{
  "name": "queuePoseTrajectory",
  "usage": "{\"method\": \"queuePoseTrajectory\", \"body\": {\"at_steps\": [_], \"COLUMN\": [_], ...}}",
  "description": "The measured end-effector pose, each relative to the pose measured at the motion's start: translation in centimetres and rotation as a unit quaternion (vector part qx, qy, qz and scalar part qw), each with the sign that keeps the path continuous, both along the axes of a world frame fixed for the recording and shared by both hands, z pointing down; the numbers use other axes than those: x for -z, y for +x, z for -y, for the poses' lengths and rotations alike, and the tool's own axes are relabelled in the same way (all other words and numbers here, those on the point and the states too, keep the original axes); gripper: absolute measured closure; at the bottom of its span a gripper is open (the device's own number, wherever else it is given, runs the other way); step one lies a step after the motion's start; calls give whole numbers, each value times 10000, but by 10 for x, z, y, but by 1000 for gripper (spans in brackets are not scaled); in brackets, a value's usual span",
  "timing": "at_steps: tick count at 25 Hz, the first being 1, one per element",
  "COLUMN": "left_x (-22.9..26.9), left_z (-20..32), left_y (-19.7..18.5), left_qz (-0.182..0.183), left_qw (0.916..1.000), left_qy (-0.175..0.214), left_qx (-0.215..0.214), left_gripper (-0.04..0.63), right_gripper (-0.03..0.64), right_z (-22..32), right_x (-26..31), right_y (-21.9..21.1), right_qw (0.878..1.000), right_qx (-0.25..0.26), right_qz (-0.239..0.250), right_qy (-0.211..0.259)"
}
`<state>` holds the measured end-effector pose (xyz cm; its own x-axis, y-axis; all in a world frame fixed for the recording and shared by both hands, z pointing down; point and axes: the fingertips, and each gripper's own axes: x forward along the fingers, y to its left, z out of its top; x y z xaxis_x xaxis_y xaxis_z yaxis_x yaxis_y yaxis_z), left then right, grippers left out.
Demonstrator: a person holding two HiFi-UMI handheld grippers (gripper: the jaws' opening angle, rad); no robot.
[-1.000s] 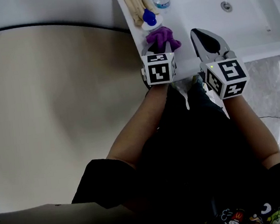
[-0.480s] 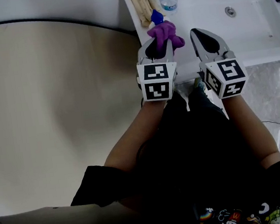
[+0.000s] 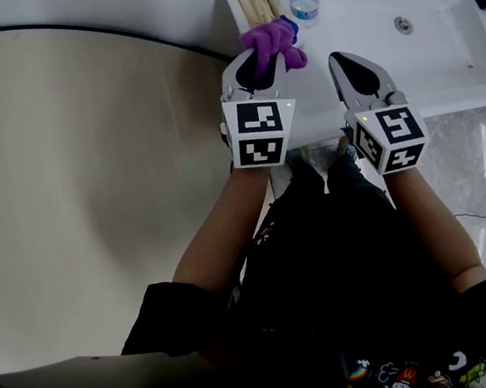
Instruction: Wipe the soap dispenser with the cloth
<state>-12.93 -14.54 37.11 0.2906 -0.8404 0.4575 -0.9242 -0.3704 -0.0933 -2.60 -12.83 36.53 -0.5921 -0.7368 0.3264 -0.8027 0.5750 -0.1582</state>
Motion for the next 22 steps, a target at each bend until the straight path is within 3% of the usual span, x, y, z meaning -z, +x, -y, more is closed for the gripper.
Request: {"method": "queuePoseTrajectory", "body": {"at_steps": [15, 22], "left_x": [-91, -123], "left_z": [-5, -15], "left_y": [-14, -18], "left_qz": [251, 593], "left_qw": [9960, 9889], "left_qy": [-720, -1206], "left_qx": [-456, -633], "left_gripper": [488, 489], "right_gripper": [595, 595], "right_z": [-17, -20], "right_x": [-20, -22], "right_y": [-13, -22], "right_qw": [9989, 9986], "right_qx": [-280, -266], "right_qz": [-307, -340], "right_qy": [-219, -297]}}
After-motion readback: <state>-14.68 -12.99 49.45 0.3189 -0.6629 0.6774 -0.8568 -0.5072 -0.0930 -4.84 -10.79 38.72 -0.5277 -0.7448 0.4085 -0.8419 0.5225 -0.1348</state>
